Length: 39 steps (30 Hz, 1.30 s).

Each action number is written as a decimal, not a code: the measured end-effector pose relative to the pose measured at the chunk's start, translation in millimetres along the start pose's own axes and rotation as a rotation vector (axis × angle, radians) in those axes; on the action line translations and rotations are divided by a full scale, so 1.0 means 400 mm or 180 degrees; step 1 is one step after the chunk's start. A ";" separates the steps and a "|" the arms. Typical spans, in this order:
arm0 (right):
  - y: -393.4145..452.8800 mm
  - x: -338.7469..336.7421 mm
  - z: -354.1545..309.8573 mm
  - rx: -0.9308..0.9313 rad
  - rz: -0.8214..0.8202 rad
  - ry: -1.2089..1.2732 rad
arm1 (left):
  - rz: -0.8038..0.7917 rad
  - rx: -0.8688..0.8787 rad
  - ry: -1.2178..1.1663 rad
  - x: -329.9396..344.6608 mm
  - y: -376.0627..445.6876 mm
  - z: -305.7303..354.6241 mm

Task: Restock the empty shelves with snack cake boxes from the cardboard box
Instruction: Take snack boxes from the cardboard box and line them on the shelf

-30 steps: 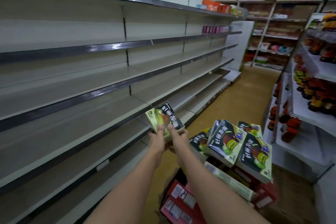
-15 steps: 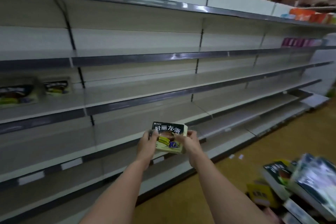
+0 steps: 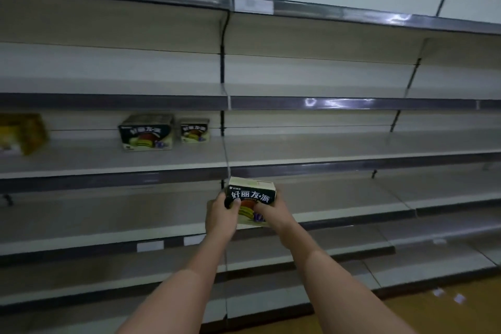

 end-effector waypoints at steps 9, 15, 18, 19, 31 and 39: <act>0.159 0.163 -0.026 -0.0167 0.0116 -0.0407 | 0.0313 -0.0122 -0.0257 -0.098 0.177 -0.072; 0.315 0.229 -0.075 -0.0622 0.0013 -0.1013 | 0.0599 -0.0139 -0.0299 -0.130 0.308 -0.063; 0.390 0.248 -0.106 -0.0768 0.0012 -0.1482 | 0.0663 -0.0200 -0.0189 -0.150 0.376 -0.050; 0.414 0.255 -0.111 -0.0824 -0.0011 -0.1577 | 0.0685 -0.0227 -0.0127 -0.154 0.397 -0.047; 0.597 0.336 -0.110 -0.0725 -0.0091 -0.1355 | 0.0401 -0.0364 0.0271 -0.152 0.601 -0.082; 0.716 0.414 -0.106 -0.0534 0.0034 -0.1162 | 0.0233 -0.0338 0.0132 -0.161 0.744 -0.118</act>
Point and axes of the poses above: each hand's wrist, its own y-axis towards the middle knuckle, its own x-axis out of the palm, z = x × y, the point moved 3 cm from there along y, towards the middle knuckle, and after that the axes turned 12 degrees about y, right-handed, at the moved point
